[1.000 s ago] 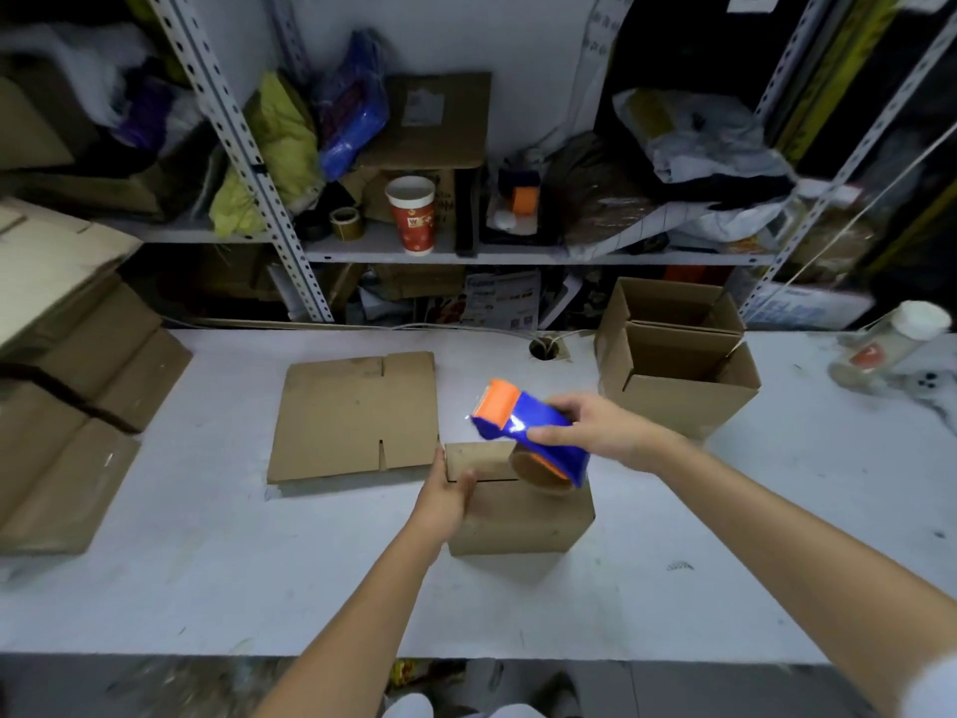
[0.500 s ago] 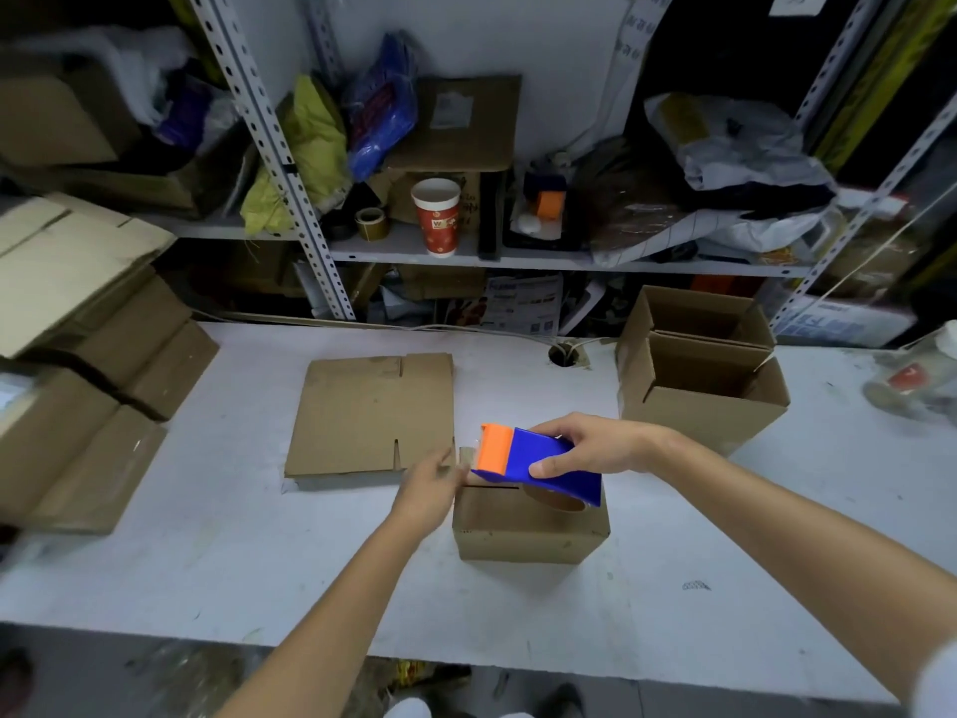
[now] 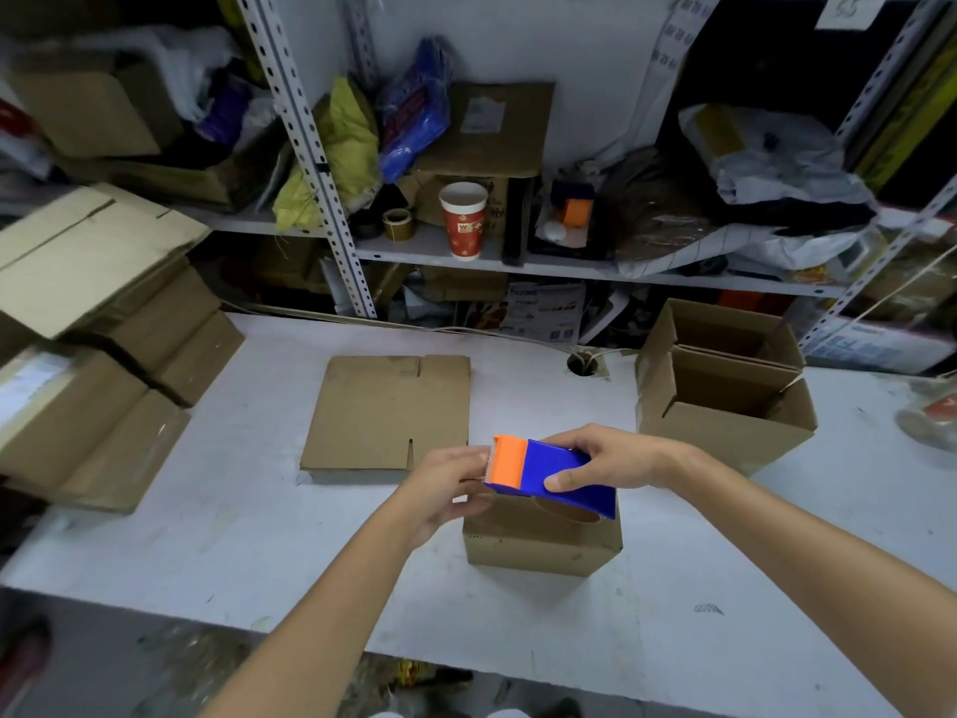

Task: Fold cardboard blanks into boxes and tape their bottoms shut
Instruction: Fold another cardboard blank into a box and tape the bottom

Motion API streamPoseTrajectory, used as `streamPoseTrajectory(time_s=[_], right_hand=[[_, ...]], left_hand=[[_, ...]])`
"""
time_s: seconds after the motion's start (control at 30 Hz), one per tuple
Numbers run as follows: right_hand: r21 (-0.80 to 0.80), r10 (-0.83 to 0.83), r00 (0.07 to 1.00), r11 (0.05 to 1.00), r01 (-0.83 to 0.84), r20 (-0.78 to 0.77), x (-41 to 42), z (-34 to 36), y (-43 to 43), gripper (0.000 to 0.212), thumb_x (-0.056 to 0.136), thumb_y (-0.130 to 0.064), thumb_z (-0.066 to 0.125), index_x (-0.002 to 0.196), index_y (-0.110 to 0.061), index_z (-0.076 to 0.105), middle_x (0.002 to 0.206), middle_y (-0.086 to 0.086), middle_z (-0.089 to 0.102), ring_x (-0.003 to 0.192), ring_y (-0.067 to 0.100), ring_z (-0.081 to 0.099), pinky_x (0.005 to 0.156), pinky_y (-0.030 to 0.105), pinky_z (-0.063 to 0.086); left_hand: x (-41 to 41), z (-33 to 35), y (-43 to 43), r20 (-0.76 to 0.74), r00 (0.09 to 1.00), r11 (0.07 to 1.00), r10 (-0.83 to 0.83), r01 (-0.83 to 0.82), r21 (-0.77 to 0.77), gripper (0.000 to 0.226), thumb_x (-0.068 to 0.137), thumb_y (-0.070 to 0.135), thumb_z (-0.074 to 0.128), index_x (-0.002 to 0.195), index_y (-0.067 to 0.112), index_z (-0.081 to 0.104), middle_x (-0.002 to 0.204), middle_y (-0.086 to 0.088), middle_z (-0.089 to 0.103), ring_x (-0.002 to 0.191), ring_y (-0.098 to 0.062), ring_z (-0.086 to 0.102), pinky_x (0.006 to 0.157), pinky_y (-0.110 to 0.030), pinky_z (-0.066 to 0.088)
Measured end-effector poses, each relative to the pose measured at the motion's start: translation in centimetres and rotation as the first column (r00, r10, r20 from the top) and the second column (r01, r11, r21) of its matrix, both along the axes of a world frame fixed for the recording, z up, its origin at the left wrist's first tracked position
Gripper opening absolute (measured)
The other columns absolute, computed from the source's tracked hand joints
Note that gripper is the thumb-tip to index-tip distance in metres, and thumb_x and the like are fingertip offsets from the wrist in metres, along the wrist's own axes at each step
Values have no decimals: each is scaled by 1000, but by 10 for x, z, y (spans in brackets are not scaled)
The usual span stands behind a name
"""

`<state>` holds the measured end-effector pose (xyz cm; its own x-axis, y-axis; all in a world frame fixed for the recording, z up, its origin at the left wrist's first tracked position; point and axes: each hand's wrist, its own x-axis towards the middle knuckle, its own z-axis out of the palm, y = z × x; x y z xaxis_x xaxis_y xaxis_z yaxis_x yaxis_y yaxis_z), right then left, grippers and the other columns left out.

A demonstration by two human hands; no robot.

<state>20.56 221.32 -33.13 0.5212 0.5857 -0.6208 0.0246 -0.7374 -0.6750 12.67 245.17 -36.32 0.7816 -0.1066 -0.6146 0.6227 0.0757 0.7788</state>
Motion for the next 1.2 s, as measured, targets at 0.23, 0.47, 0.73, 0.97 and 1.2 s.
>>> streamPoseTrajectory(time_s=[0.23, 0.47, 0.73, 0.97, 1.2], right_hand=[[-42, 23, 1000, 999, -22, 18, -1, 1, 8, 60, 86, -51, 71, 139, -38, 47, 125, -16, 59, 110, 11, 60, 90, 30, 55], [-167, 118, 989, 981, -103, 84, 6, 7, 26, 61, 87, -54, 68, 141, -34, 47, 124, -13, 59, 107, 14, 60, 82, 26, 54], [-260, 158, 981, 957, -125, 109, 6, 9, 46, 63, 86, -57, 69, 141, -32, 49, 126, -10, 59, 108, 16, 60, 87, 31, 55], [-349, 195, 973, 927, -141, 125, 7, 12, 61, 57, 87, -55, 69, 134, -26, 54, 122, -6, 61, 106, 18, 60, 85, 32, 54], [-379, 258, 959, 904, -196, 119, 7, 15, 75, 51, 89, -51, 68, 130, -24, 56, 122, -3, 63, 107, 19, 60, 86, 34, 52]], left_hand=[[3, -5, 1, -29, 996, 994, 82, -80, 69, 19, 100, 27, 60, 112, 14, 69, 103, -7, 76, 93, -15, 74, 74, -29, 60], [7, -18, -1, 52, 985, 952, 163, -171, 252, 15, 100, 20, 59, 106, 11, 69, 97, -8, 73, 81, -14, 71, 66, -22, 58], [4, -29, 14, 18, 973, 945, 229, -227, 236, 14, 98, 14, 62, 104, 4, 70, 92, -11, 73, 78, -17, 70, 63, -21, 59], [3, -38, 50, -20, 948, 909, 318, -298, 291, 6, 95, 3, 64, 92, -1, 68, 87, -15, 64, 64, -20, 53, 57, -18, 58], [-9, -55, 38, -60, 962, 920, 265, -234, 314, 5, 96, 16, 66, 99, 13, 66, 93, -5, 68, 82, -16, 63, 64, -20, 54]])
